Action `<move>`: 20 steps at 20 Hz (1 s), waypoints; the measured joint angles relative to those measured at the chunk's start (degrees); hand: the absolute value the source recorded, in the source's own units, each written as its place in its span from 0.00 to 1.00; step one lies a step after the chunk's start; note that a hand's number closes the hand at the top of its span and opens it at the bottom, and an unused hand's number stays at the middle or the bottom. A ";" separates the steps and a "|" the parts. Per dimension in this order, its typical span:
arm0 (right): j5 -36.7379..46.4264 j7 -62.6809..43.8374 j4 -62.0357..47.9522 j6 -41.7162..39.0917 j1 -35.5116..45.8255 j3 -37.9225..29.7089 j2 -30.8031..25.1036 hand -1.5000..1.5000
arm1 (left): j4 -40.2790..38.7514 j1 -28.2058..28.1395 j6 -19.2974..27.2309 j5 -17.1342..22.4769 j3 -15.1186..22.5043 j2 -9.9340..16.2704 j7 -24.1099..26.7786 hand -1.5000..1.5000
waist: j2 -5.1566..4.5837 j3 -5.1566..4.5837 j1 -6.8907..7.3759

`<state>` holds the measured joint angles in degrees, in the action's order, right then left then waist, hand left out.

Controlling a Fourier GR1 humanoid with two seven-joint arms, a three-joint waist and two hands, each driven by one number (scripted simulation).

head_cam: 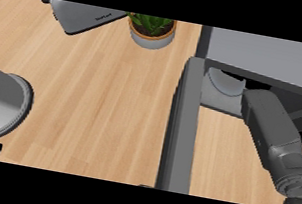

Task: Pick up the milk, place it into the microwave and close the microwave

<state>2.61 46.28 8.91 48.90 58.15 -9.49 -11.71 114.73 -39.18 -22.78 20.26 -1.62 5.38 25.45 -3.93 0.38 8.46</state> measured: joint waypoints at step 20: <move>12.90 -15.19 -8.14 3.63 1.28 11.27 1.72 0.00 | -2.50 3.82 -0.28 -1.41 -0.63 0.88 0.47 0.00 | -0.39 -0.07 2.38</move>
<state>15.51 31.09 0.78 52.53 59.43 1.79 -9.99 112.23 -35.35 -23.06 18.85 -2.25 6.26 25.92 -4.32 0.31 10.85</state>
